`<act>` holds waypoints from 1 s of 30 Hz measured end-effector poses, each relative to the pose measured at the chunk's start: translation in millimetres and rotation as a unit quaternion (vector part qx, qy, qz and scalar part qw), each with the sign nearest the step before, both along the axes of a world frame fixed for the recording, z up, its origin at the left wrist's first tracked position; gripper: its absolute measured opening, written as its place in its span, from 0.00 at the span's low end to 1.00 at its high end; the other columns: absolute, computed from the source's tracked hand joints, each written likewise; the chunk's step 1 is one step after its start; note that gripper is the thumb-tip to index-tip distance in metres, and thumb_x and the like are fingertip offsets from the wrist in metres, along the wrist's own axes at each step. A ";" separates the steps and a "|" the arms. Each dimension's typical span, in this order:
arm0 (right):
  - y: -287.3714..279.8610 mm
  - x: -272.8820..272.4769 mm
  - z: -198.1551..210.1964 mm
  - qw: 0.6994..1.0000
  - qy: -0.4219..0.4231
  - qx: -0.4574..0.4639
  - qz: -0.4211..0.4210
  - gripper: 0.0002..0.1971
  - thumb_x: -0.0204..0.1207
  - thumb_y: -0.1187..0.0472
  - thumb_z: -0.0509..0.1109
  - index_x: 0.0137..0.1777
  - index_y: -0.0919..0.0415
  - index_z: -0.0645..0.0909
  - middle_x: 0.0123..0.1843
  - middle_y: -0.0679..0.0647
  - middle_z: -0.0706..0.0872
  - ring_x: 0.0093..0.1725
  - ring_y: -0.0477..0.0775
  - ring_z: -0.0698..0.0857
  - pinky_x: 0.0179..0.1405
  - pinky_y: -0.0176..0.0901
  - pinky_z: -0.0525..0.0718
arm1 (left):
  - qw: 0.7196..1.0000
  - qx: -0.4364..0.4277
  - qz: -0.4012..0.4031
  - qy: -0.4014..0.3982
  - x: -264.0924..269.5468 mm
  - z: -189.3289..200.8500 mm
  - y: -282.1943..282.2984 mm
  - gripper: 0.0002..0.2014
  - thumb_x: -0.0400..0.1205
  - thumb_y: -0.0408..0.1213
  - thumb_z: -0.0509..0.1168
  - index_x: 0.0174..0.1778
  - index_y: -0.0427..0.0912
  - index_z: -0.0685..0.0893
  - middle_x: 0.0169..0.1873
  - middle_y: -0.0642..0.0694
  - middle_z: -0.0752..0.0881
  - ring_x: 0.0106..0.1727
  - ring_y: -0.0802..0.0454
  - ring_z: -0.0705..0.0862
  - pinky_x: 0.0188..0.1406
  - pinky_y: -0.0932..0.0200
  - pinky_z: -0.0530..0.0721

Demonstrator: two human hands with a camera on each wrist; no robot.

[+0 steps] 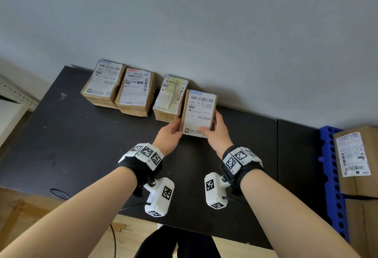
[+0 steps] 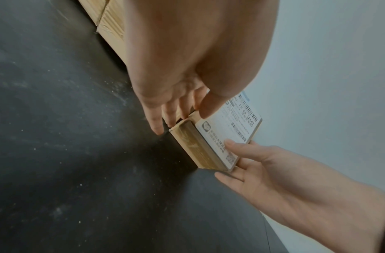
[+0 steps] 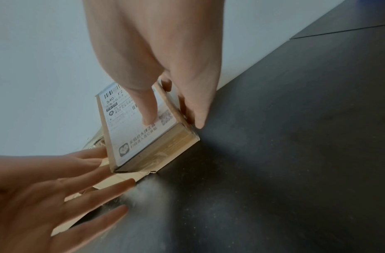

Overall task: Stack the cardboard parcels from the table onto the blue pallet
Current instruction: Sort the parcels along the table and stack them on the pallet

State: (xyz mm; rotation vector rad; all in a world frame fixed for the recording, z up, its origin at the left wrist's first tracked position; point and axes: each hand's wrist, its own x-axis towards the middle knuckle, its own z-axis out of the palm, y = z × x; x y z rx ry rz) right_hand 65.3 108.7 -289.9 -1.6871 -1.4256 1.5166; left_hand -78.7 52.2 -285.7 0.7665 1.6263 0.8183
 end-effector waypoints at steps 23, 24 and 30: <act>-41.2 76.0 83.1 0.995 0.033 0.066 -0.066 0.37 0.75 0.76 0.67 0.81 0.51 0.60 0.71 0.54 0.79 0.71 0.52 0.77 0.68 0.49 0.79 | 0.983 0.158 -0.080 0.051 71.9 63.5 2.9 0.21 0.82 0.27 0.61 0.71 0.36 0.68 0.67 0.41 0.79 0.68 0.46 0.79 0.67 0.50 0.79; -42.6 84.7 92.2 0.994 0.035 0.075 -0.071 0.38 0.76 0.76 0.66 0.81 0.51 0.59 0.71 0.54 0.78 0.71 0.51 0.77 0.67 0.47 0.80 | 0.979 0.175 -0.092 0.039 79.5 71.4 3.9 0.23 0.82 0.26 0.60 0.73 0.37 0.66 0.69 0.42 0.78 0.70 0.47 0.78 0.69 0.48 0.78; -61.3 144.8 140.9 0.983 0.054 0.129 -0.120 0.38 0.77 0.75 0.65 0.81 0.47 0.57 0.73 0.55 0.76 0.72 0.54 0.76 0.65 0.48 0.82 | 0.954 0.255 -0.158 0.017 136.1 122.1 2.3 0.30 0.81 0.23 0.58 0.79 0.44 0.62 0.73 0.45 0.75 0.73 0.49 0.74 0.72 0.43 0.75</act>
